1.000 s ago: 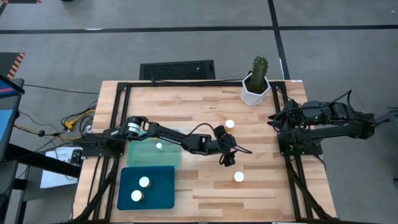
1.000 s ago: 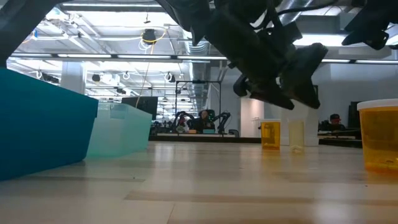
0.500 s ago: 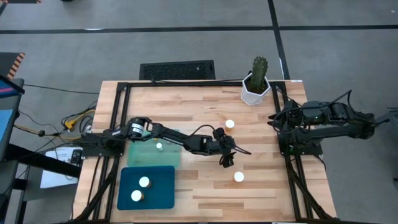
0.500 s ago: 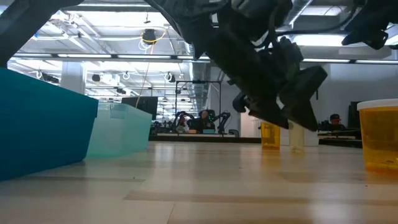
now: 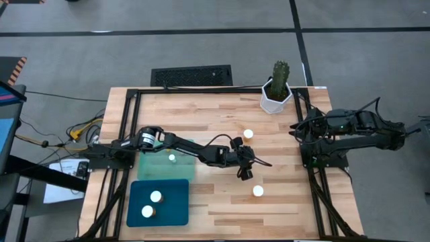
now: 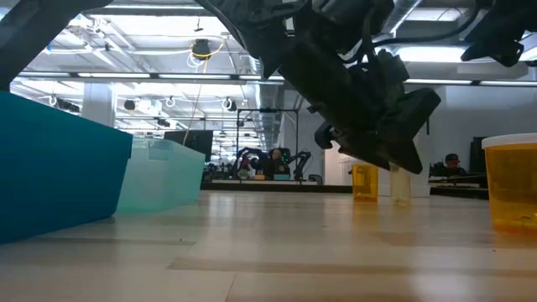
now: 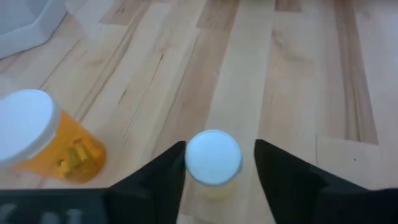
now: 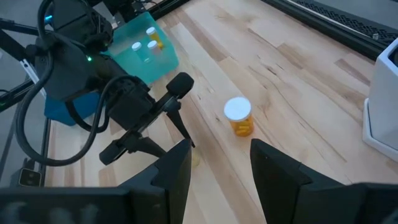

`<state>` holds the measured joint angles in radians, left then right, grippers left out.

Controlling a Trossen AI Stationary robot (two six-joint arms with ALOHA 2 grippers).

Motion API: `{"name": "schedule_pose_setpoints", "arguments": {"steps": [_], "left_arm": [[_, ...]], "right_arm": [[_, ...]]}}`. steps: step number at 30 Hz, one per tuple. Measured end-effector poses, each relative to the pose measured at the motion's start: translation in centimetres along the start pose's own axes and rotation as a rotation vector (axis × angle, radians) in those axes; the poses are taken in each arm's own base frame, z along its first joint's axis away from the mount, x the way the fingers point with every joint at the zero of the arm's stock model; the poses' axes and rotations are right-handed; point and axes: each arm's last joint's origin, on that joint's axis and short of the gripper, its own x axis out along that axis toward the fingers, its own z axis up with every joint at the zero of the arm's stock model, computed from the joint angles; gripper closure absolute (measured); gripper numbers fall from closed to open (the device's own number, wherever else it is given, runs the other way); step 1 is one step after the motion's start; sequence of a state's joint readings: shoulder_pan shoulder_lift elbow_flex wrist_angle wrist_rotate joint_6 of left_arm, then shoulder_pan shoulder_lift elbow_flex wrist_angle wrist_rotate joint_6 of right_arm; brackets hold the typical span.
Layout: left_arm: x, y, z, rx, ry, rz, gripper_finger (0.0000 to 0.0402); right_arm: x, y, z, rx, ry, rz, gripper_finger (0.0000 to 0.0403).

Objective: Pick and place medicine bottles into bin by pill shape (circle, oval)
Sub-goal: Put the small yellow pill bottle into the green bin

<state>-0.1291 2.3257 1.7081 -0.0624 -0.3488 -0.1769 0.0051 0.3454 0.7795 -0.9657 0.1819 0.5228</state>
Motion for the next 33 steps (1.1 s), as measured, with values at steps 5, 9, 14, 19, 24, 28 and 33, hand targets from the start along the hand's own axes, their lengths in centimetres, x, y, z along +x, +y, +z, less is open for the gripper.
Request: {"name": "schedule_pose_setpoints", "arguments": {"steps": [5,9,14,19,24,28,33], "left_arm": [[0.0,0.0,0.0,0.000,0.000,-0.001,0.0271],[0.0,0.0,0.0,0.000,0.000,-0.001,0.0286],[-0.2,0.0,0.1,-0.023,0.001,-0.004,0.0285],[-1.8,-0.1,1.4,-0.086,-0.015,-0.014,0.0283],[-5.0,0.1,3.4,-0.129,-0.006,-0.020,0.0284],[-7.9,0.3,4.4,-0.157,0.045,-0.011,0.0283],[-12.2,0.4,4.9,-0.154,0.149,0.015,0.0283]], "right_arm": [[0.0,0.0,0.0,-0.001,0.000,0.000,0.0228],[0.0,0.0,0.0,0.000,0.000,0.000,0.0228],[0.0,0.0,0.0,0.000,0.000,0.000,0.0228],[0.0,0.0,0.0,0.000,0.000,-0.001,0.0228],[0.0,0.0,0.0,-0.001,0.000,-0.001,0.0228],[0.0,0.0,0.0,-0.008,0.000,-0.001,0.0228],[0.0,0.0,0.0,-0.008,0.000,-0.001,0.0228]]}}
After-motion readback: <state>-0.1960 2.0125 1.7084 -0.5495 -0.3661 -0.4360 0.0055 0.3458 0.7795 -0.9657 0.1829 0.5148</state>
